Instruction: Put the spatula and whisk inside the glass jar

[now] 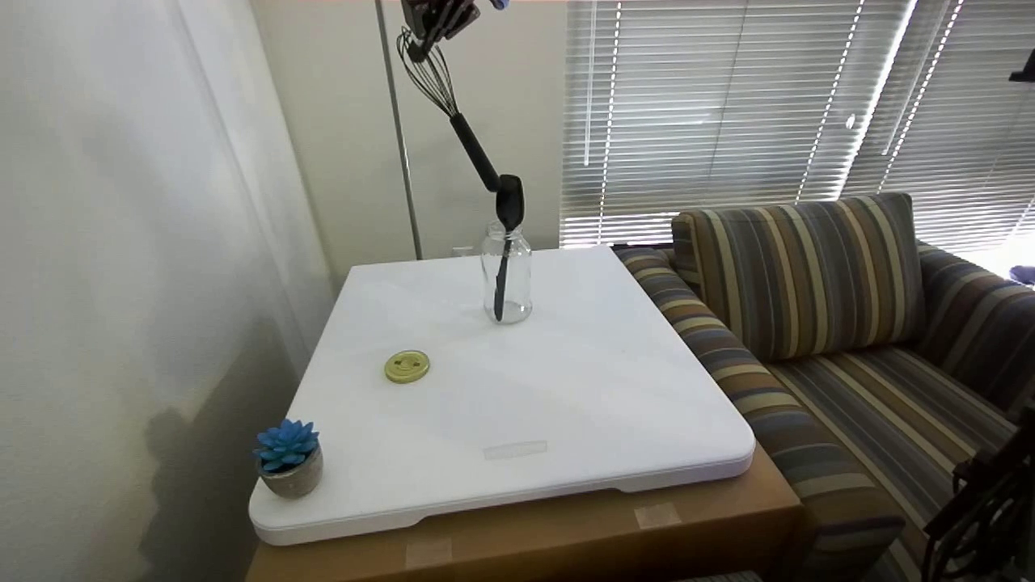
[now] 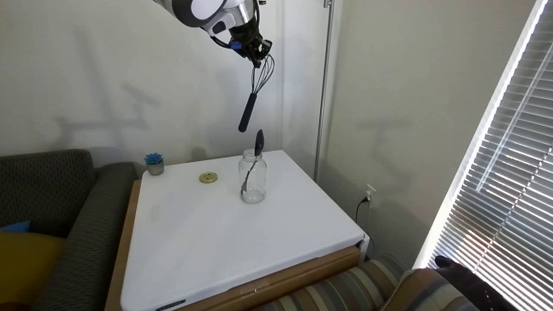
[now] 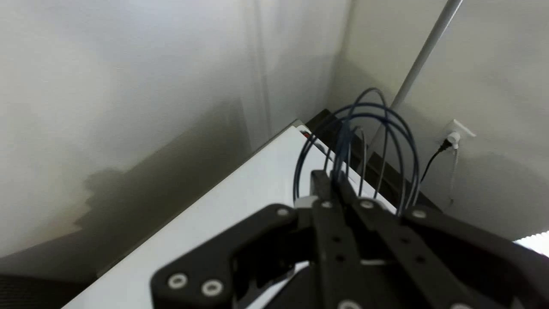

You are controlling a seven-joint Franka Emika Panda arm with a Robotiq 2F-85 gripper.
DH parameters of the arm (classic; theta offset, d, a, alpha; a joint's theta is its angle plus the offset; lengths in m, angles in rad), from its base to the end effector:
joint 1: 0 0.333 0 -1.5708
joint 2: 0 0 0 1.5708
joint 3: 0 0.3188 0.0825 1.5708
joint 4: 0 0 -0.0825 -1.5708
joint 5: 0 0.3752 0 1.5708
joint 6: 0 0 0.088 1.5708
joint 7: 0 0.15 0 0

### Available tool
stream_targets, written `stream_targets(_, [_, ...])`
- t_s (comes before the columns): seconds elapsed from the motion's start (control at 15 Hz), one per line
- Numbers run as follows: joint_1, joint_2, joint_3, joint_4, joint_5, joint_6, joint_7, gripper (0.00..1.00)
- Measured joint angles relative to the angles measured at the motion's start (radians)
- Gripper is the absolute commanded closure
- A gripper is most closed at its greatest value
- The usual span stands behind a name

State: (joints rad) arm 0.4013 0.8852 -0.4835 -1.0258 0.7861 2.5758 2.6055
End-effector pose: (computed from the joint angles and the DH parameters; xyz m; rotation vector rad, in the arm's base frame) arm 0.8341 0.0998 0.4053 -0.2972 2.3233 0.1462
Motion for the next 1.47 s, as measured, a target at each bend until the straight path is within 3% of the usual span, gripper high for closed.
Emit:
stream_targets(0.13, [-0.003,-0.036,0.048,-0.045,-0.017,0.038,-0.004,0.99])
stream_targets(0.33, [-0.055,-0.107,0.231,-0.141,-0.105,0.189,-0.016,0.99])
stream_targets(0.47, [-0.079,-0.143,0.318,-0.206,-0.104,0.283,-0.061,0.99])
stream_targets(0.87, [-0.121,-0.188,0.422,-0.32,-0.008,0.422,-0.244,0.99])
stream_targets(1.47, [-0.223,-0.224,0.54,-0.379,0.009,0.472,-0.389,0.99])
